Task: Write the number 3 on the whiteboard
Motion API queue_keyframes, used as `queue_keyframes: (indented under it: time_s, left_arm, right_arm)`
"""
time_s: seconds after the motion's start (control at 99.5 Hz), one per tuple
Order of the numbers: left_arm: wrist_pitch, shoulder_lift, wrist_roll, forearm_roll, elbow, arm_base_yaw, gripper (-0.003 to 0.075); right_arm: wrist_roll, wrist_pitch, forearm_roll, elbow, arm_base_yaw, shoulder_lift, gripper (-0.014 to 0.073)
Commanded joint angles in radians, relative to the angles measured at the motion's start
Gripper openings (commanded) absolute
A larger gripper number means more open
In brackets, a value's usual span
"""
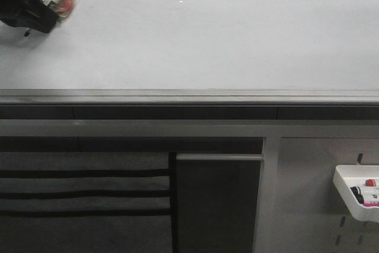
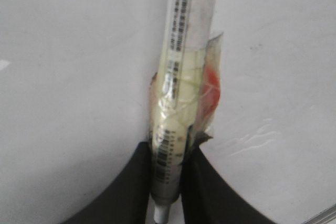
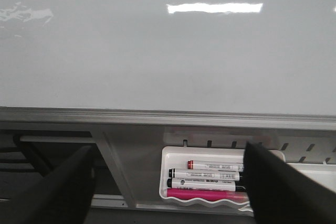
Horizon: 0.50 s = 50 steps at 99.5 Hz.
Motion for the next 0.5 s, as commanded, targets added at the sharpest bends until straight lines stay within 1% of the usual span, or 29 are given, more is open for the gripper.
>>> queue_keyframes:
  time_s: [0.0,0.07,0.141,0.221,0.261,0.332,0.352,0.392,0.422,0.472,0.493]
  left_arm:
    - [-0.043,-0.044,-0.006,-0.005,-0.033,0.0,-0.0001]
    - [0.013,-0.073,-0.006,-0.005,-0.035,0.0,-0.0018]
    - [0.108,-0.11,-0.004,-0.005,-0.049,-0.006,-0.0018]
    - [0.248,-0.152,0.038,-0.007,-0.078,-0.023,-0.0018]
    - [0.336,-0.178,0.1,-0.018,-0.092,-0.043,-0.0018]
    - [0.429,-0.211,0.207,-0.076,-0.107,-0.074,-0.0018]
    - [0.472,-0.224,0.264,-0.115,-0.11,-0.084,-0.0018]
    - [0.52,-0.24,0.33,-0.186,-0.118,-0.103,-0.0018]
    - [0.561,-0.251,0.381,-0.228,-0.121,-0.114,-0.0018]
    - [0.654,-0.27,0.498,-0.347,-0.131,-0.136,-0.0018]
    - [0.688,-0.273,0.522,-0.39,-0.133,-0.141,-0.0018]
  right_arm:
    - [-0.007,-0.055,0.036,-0.057,-0.005,0.01,0.0519]
    - [-0.026,0.002,0.101,-0.098,0.002,0.017,0.0519]
    - [-0.097,0.078,0.169,-0.151,0.021,0.037,0.0519]
    - [-0.221,0.168,0.281,-0.213,0.05,0.078,0.0519]
    - [-0.295,0.213,0.347,-0.24,0.066,0.112,0.0519]
    - [-0.399,0.27,0.443,-0.272,0.093,0.16,0.0519]
    - [-0.438,0.287,0.482,-0.285,0.101,0.183,0.0519]
    - [-0.51,0.319,0.534,-0.302,0.118,0.213,0.0519]
    - [-0.54,0.335,0.555,-0.311,0.126,0.237,0.0519]
    - [-0.627,0.384,0.606,-0.333,0.147,0.282,0.0519]
    - [-0.645,0.396,0.626,-0.343,0.152,0.301,0.0519]
